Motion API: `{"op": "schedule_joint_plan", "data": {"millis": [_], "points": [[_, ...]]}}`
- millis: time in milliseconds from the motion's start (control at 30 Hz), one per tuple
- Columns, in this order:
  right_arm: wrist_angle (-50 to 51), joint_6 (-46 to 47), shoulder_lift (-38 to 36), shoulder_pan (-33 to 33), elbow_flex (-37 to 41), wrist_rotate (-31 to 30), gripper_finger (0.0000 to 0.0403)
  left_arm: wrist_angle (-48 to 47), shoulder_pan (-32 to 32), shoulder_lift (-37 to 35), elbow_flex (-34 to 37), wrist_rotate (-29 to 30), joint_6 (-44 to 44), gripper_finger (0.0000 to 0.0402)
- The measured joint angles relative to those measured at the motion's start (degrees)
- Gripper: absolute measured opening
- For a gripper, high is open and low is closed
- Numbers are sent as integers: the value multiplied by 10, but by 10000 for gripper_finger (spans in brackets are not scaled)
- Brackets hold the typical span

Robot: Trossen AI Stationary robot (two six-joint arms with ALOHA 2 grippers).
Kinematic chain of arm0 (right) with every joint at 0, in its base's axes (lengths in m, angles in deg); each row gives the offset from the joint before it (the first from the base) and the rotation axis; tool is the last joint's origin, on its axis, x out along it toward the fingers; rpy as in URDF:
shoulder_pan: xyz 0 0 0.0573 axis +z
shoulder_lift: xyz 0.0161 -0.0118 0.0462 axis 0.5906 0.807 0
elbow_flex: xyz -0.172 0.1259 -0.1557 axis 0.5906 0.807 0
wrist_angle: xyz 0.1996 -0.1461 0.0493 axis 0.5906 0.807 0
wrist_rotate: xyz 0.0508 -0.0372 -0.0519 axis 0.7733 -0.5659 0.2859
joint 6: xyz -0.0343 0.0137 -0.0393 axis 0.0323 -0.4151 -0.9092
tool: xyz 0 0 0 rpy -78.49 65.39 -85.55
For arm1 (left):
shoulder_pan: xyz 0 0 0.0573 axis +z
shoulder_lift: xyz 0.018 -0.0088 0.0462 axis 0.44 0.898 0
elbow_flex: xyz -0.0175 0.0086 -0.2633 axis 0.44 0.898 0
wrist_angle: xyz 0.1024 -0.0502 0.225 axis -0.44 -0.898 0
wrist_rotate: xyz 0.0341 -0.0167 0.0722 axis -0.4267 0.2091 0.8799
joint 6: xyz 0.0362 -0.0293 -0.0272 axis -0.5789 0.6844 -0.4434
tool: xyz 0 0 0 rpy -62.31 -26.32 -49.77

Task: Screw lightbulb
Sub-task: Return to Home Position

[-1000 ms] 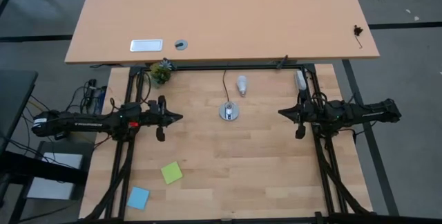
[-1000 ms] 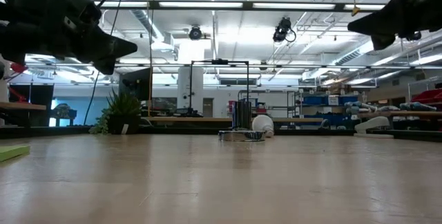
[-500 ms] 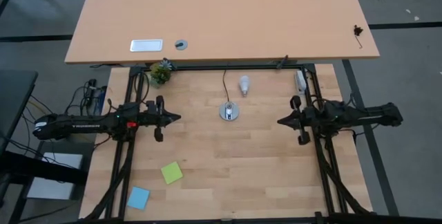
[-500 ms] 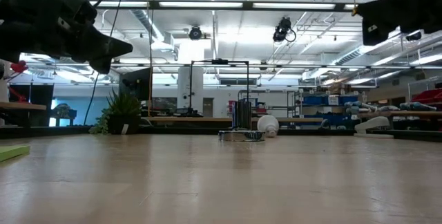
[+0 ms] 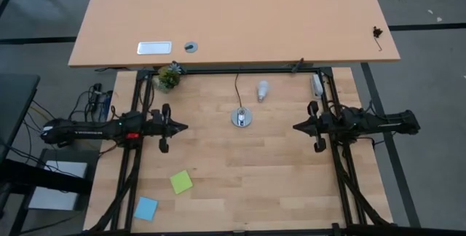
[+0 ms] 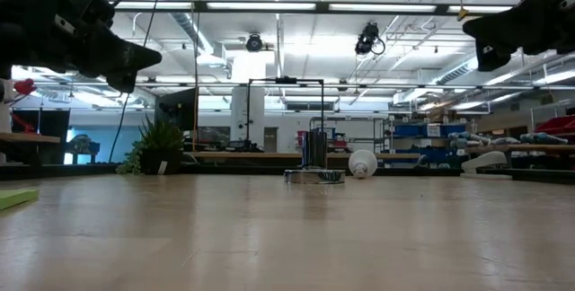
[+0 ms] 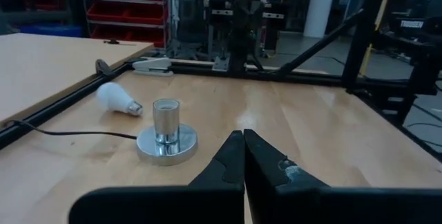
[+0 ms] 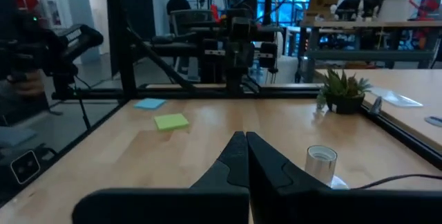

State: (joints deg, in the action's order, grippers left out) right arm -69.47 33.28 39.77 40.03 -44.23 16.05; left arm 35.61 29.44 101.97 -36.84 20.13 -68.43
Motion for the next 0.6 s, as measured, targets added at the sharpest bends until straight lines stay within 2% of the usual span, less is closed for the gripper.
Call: {"op": "schedule_joint_plan", "data": {"millis": [100, 200, 333, 600], "points": [[32, -1, -36, 22, 0, -26, 0, -38, -23, -45, 0, 34, -9, 0], [39, -11, -34, 39, -3, -39, 0, -79, -40, -95, 0, 59, -15, 0], [33, -15, -35, 46, -4, -29, 0, -135, -53, -162, 0, 58, -8, 0], [-21, -15, -34, 11, 27, 37, 0, -149, -38, -159, -3, 6, -6, 0]]}}
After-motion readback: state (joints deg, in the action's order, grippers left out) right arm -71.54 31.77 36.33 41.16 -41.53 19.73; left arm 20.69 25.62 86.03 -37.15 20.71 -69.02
